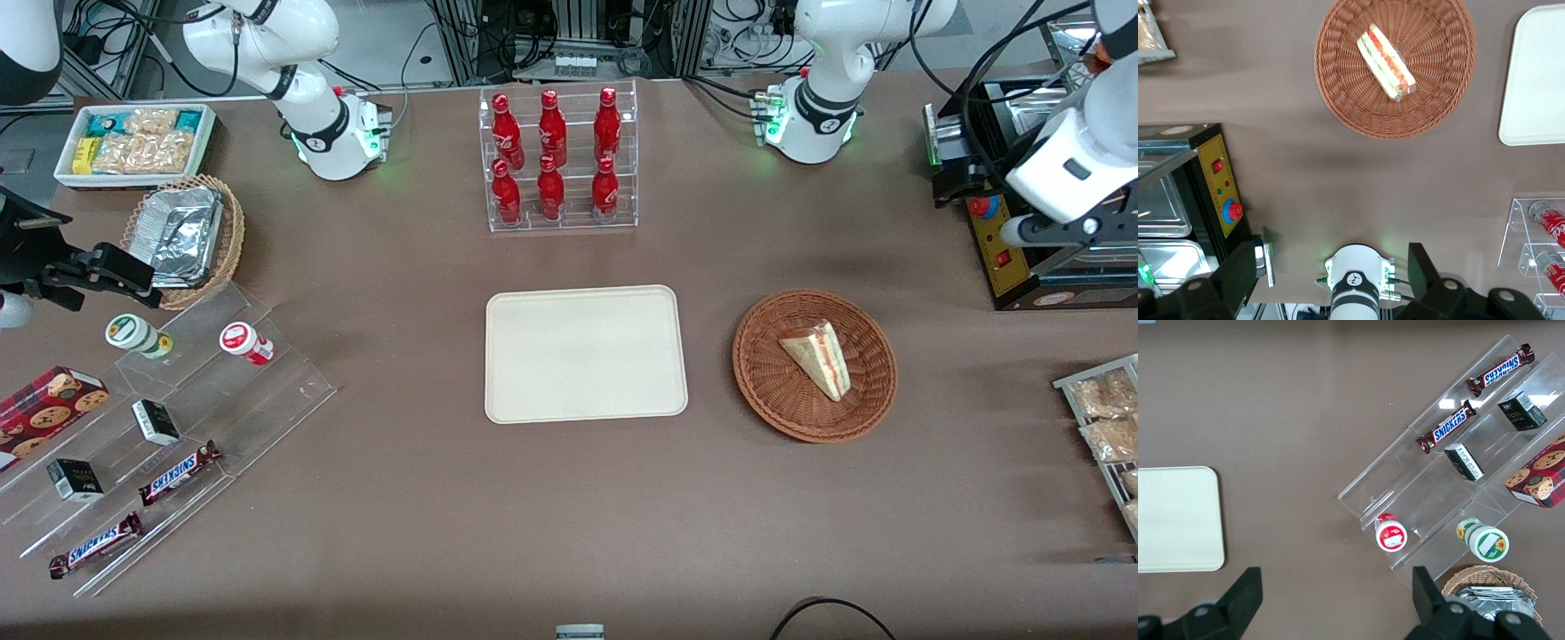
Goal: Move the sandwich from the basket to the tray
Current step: 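Move the left gripper from rest toward the wicker basket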
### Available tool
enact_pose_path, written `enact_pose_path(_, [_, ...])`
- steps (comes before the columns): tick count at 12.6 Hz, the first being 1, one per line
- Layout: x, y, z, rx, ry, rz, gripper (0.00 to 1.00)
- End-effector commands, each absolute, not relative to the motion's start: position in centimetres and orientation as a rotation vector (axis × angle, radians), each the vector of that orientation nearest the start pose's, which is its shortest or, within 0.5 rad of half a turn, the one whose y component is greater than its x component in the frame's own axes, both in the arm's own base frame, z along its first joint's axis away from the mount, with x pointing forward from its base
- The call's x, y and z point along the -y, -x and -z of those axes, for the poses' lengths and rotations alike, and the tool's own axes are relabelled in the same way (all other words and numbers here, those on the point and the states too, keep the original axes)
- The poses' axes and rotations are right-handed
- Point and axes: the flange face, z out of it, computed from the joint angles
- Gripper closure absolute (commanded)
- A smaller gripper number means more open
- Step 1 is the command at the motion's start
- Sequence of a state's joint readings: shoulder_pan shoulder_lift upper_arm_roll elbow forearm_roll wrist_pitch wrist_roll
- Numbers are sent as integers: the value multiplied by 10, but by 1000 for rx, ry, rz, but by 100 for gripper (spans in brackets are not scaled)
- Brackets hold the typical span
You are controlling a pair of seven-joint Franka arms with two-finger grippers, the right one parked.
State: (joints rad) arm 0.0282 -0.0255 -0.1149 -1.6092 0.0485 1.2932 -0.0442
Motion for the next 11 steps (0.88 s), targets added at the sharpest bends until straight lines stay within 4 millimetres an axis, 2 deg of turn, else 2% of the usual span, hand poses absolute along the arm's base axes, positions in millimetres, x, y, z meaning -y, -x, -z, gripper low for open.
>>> enact_pose_path(1, [45, -519, -559, -96, 3056, -467, 0])
enact_pose_path(5, [47, -520, -482, -113, 3061, -437, 0])
enact_pose_path(9, [48, -515, -398, -112, 3092, -257, 0])
enact_pose_path(11, [53, -509, -371, -60, 3102, -168, 0])
